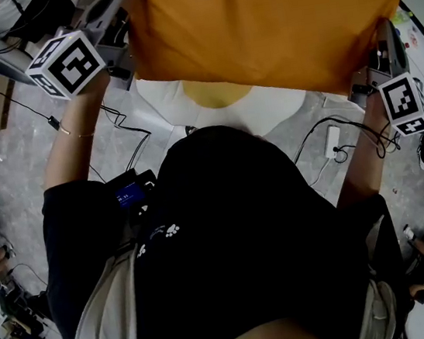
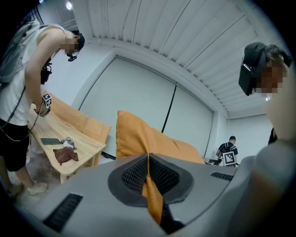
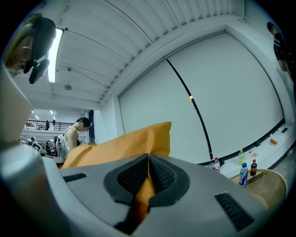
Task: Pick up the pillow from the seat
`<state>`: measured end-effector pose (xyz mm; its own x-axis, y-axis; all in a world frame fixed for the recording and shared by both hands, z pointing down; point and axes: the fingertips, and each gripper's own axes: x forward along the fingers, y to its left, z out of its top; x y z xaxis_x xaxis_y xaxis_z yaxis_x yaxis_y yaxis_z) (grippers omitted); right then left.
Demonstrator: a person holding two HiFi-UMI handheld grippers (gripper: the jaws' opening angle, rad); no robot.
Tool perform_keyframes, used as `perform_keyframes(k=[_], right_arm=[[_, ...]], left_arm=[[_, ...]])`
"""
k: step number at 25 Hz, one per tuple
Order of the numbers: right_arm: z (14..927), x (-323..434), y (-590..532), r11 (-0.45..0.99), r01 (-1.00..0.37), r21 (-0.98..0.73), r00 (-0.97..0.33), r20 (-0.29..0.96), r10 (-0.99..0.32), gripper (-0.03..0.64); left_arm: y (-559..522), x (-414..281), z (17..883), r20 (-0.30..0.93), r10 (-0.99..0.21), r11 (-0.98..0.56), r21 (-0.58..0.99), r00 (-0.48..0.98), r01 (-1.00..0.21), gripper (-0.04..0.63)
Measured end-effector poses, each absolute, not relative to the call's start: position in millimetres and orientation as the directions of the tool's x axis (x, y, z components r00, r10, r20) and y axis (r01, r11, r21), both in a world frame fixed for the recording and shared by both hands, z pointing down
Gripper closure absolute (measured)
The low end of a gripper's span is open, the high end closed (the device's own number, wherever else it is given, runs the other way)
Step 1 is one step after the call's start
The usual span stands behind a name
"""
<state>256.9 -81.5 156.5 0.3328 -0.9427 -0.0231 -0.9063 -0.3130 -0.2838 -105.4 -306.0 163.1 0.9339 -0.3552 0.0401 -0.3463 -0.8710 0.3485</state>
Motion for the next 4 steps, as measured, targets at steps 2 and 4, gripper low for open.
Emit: perform_keyframes(k=[2,4], right_arm=[[158.5,256.6,-82.5,-0.312,-0.906,-0.288,0.331,-0.021,-0.943,0.595],[160.6,255.9,-83.6,-0.309,-0.905,-0.292,0.329,-0.019,-0.944,0.595]], left_arm=[[-306.8,-106.0,164.6,0.041,-0.357,-0.87,0.35,0.933,-0.348,0.581],[-307.6,-107.1,166.3,0.043,-0.359,-0.868,0.353,0.932,-0.351,0.583]])
